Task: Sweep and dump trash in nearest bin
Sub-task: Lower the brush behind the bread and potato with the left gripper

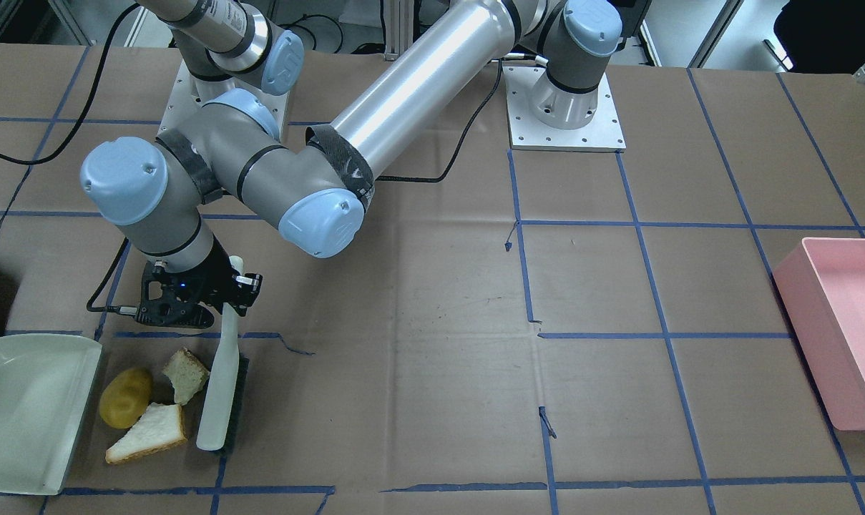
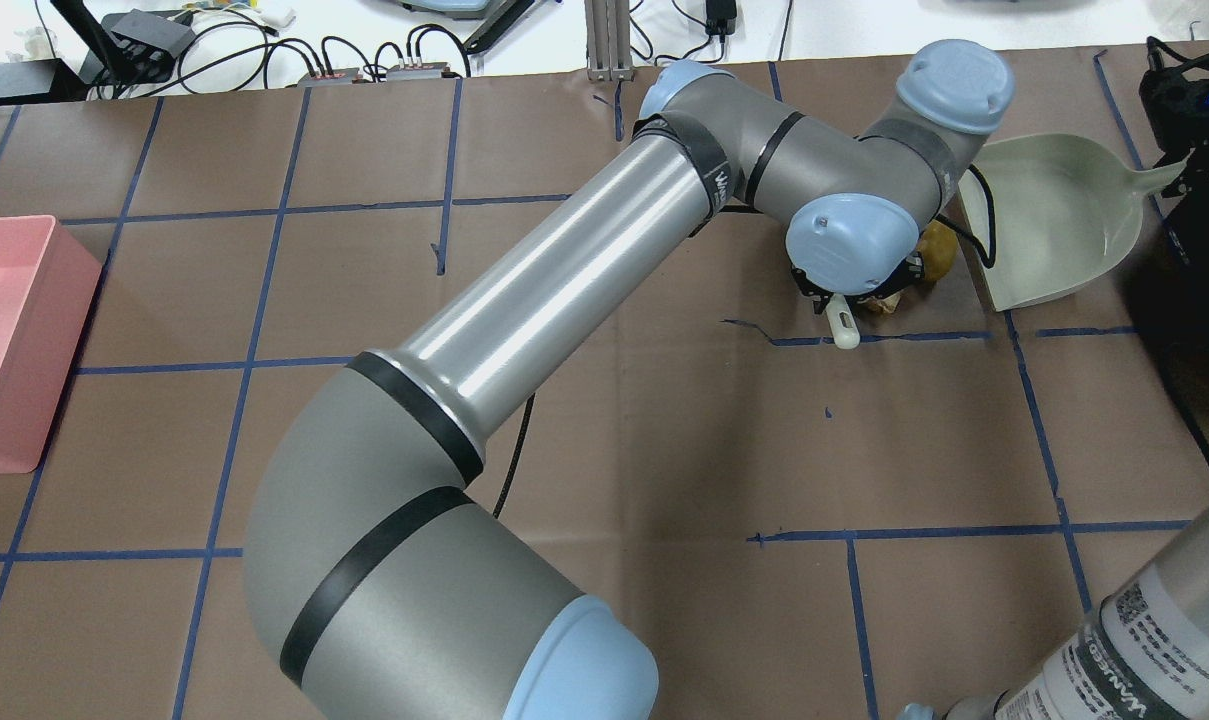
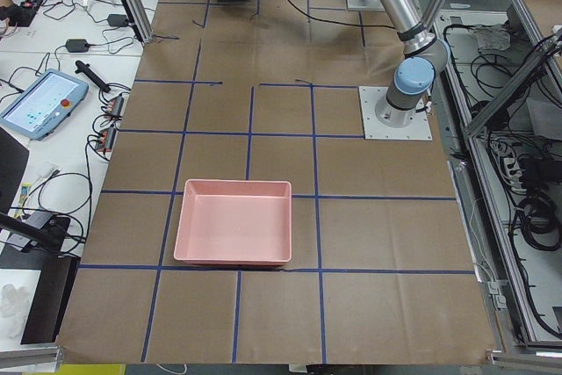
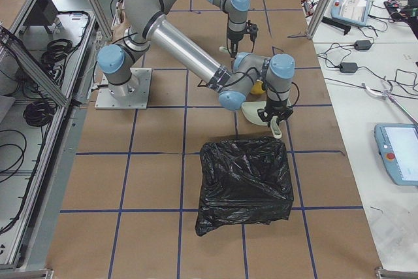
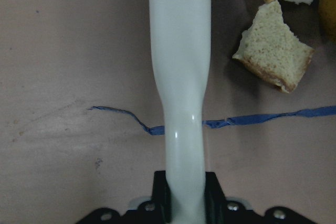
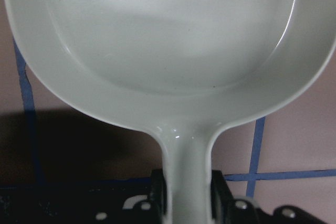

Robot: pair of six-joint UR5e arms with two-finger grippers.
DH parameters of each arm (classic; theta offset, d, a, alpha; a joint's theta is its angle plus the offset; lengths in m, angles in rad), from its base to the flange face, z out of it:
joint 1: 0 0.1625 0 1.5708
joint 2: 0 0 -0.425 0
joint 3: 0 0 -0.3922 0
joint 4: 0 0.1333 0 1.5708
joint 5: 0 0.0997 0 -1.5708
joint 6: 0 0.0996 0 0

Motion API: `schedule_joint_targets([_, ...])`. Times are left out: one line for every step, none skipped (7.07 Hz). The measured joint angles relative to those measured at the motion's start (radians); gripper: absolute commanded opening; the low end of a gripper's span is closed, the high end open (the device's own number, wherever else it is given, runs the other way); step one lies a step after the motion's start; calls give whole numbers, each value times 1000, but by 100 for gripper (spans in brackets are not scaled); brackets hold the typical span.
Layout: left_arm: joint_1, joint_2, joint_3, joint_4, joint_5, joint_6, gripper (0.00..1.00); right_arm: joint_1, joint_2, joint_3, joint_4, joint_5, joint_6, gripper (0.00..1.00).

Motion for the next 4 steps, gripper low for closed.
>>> schedule_joint_targets([-6, -16, 10, -2, 25, -7, 0, 0, 9, 1, 7, 5, 3, 0])
schedule_joint_targets([-13, -26, 15, -3, 38, -10, 0, -1, 16, 2, 19, 7, 5, 0])
schedule_joint_targets([-21, -34, 18, -3, 43, -13, 0, -1, 19, 1, 34, 7, 9, 0])
schedule_joint_targets([-32, -45, 24, 1, 43, -19, 0, -1, 20, 1, 47, 6, 14, 0])
